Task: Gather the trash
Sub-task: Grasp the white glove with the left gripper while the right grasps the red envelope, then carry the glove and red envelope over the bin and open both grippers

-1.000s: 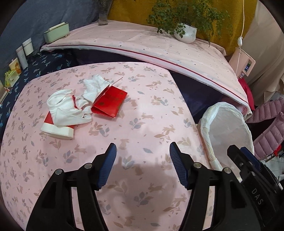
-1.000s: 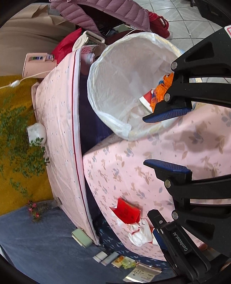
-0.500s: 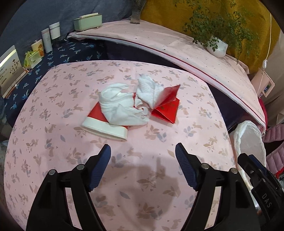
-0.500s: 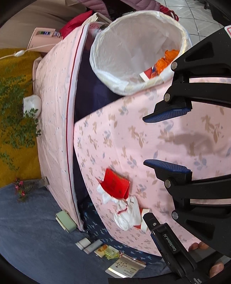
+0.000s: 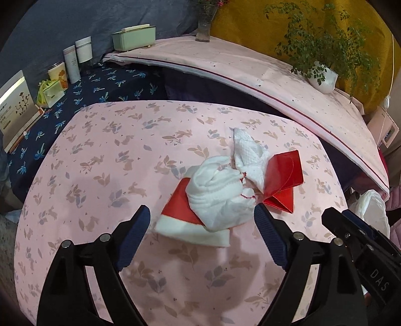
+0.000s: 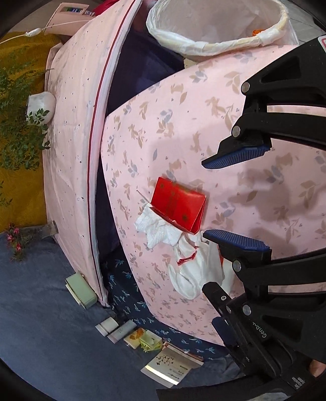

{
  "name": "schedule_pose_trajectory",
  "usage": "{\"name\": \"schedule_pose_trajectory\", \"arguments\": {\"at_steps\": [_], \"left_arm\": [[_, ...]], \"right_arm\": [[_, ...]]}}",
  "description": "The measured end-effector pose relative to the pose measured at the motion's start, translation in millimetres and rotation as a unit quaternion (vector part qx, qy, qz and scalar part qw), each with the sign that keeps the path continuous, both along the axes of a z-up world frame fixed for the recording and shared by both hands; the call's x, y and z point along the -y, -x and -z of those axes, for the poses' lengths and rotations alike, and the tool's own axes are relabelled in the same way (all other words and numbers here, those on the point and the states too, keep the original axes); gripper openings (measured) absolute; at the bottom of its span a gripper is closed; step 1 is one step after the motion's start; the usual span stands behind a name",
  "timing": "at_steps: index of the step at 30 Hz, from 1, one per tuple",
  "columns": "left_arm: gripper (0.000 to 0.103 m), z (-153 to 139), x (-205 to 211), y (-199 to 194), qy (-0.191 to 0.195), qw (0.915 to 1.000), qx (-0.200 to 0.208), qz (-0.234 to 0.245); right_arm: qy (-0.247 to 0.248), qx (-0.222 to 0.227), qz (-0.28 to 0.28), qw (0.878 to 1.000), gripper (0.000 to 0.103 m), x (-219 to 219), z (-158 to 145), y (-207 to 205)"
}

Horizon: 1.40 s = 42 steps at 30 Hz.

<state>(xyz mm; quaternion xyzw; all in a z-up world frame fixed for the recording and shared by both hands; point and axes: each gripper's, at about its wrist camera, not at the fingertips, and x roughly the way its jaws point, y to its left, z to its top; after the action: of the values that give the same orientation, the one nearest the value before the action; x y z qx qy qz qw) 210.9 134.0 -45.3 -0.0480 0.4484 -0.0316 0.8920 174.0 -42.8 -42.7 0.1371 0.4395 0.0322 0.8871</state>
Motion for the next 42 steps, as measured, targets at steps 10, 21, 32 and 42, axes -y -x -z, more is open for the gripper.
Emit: {"name": "schedule_pose_trajectory", "arguments": {"at_steps": [10,21,32,42], "left_arm": [[0.051,23,-1,-42,0.025,0.9994,-0.017,0.019],[0.006,12,10,-27,0.032,0.9984,-0.005,0.045],[0.005,-12,47,15,0.03,0.9968,0.01,0.074],[0.005,-39,113,54,0.022,0.9917,0.029,0.123]], "right_arm": [[-0.017,-0.021,0.013,1.0,0.047,-14,27,-53],[-0.031,-0.034,0.006,0.999,0.002,-8,40,-39],[-0.035,-0.006,0.024,0.999,0.002,24,13,12],[-0.042,0.016,0.065,0.997,0.002,79,-6,60]]}}
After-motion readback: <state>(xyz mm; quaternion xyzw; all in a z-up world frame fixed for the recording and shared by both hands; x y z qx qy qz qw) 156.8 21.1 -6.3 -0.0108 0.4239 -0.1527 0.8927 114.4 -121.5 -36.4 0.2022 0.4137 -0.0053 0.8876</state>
